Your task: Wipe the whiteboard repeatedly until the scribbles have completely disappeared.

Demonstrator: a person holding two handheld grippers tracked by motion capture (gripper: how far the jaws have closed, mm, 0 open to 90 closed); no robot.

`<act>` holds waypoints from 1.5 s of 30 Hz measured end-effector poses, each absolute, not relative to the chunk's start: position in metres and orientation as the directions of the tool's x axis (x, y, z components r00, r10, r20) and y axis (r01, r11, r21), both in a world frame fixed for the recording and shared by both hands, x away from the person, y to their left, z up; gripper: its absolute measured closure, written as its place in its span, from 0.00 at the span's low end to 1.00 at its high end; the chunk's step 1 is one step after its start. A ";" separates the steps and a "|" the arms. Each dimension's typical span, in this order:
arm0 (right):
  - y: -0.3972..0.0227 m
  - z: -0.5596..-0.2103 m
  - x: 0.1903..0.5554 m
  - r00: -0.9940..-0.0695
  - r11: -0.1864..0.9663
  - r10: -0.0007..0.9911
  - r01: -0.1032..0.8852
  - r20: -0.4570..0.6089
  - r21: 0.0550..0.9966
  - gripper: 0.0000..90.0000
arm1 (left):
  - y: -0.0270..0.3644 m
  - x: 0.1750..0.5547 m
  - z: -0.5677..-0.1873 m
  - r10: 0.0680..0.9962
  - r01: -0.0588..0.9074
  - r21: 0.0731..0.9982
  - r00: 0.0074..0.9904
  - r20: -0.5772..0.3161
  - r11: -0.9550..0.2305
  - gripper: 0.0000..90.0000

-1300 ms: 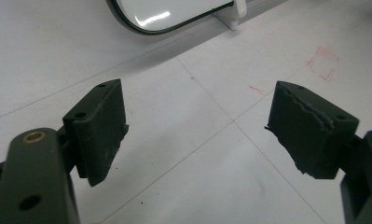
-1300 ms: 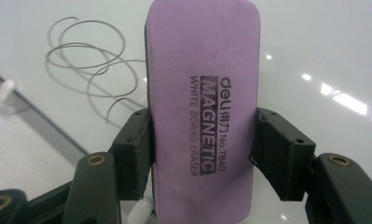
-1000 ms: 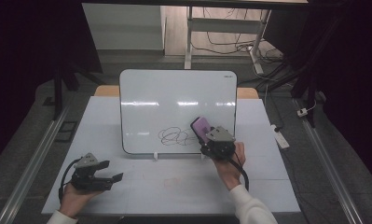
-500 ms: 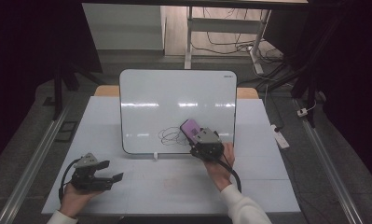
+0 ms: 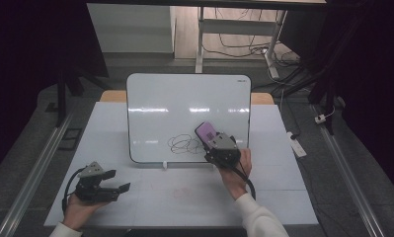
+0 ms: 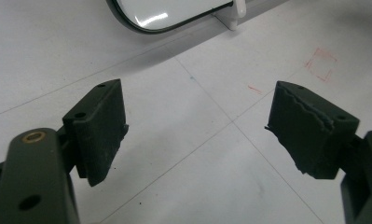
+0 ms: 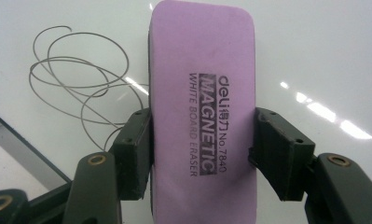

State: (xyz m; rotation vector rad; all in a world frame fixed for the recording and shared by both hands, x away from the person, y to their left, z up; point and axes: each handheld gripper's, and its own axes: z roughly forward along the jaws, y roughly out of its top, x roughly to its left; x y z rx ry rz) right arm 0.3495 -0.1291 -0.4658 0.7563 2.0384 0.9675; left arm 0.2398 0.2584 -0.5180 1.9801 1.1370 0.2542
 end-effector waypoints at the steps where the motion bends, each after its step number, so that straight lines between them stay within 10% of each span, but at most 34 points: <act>1: -0.127 -0.467 0.349 -0.543 0.554 0.745 0.182 -0.386 0.812 0.45 | 0.258 0.240 -0.518 0.792 0.627 0.736 0.572 -0.211 -0.256 0.22; 15: -0.085 -0.483 0.336 -0.650 0.613 0.647 0.133 -0.399 0.779 0.45 | 0.259 0.240 -0.518 0.791 0.625 0.736 0.575 -0.210 -0.259 0.22; 45: -0.087 -0.483 0.336 -0.567 0.653 0.658 0.101 -0.496 0.750 0.45 | 0.258 0.240 -0.518 0.788 0.624 0.735 0.580 -0.208 -0.265 0.22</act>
